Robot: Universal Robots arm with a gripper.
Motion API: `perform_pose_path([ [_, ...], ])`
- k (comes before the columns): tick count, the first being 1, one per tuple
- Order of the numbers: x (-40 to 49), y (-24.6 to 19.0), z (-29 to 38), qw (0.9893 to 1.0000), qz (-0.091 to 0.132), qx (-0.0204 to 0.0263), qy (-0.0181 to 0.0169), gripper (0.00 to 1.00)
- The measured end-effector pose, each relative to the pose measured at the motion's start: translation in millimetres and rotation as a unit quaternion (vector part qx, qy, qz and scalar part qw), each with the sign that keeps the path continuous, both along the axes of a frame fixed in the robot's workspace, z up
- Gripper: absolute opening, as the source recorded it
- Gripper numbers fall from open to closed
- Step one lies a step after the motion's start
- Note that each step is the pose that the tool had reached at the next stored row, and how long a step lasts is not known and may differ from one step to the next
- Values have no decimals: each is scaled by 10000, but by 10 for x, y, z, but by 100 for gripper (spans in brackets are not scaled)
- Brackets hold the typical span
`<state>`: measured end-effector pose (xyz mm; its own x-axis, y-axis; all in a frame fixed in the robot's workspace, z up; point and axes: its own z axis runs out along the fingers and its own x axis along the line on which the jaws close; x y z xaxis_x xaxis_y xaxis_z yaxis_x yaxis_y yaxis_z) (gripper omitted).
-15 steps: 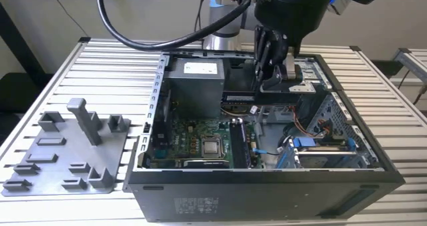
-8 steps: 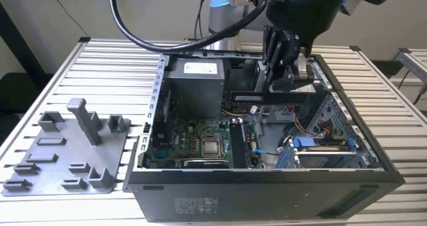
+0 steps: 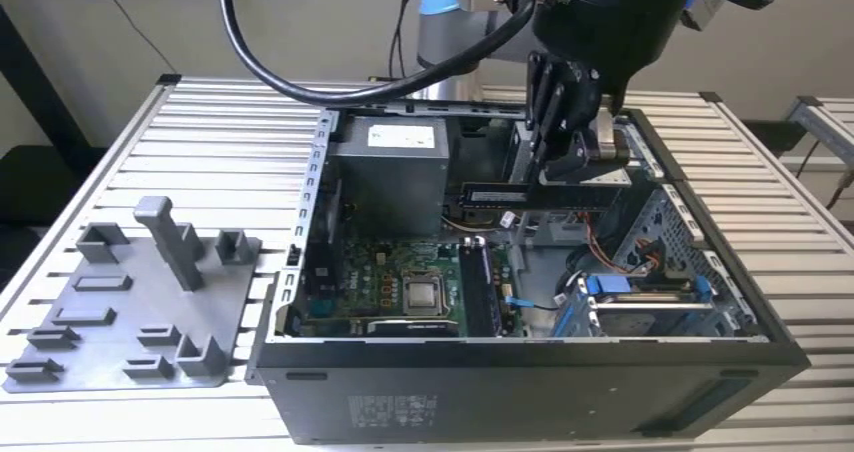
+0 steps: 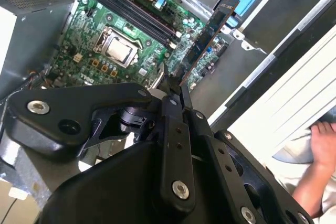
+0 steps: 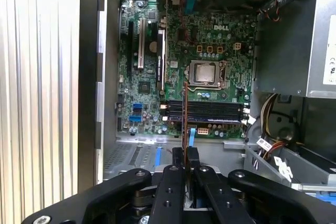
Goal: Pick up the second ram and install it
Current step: 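Pick up the second ram and move it above second insertion slot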
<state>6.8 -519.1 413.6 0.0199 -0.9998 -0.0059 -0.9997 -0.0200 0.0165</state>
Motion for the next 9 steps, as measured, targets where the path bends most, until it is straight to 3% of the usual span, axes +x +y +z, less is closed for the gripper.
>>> perform_pose_path([
  [2,1,7,0,10000,1,1,0,14],
  [9,0,103,-2,10000,-3,12,-10,14],
])
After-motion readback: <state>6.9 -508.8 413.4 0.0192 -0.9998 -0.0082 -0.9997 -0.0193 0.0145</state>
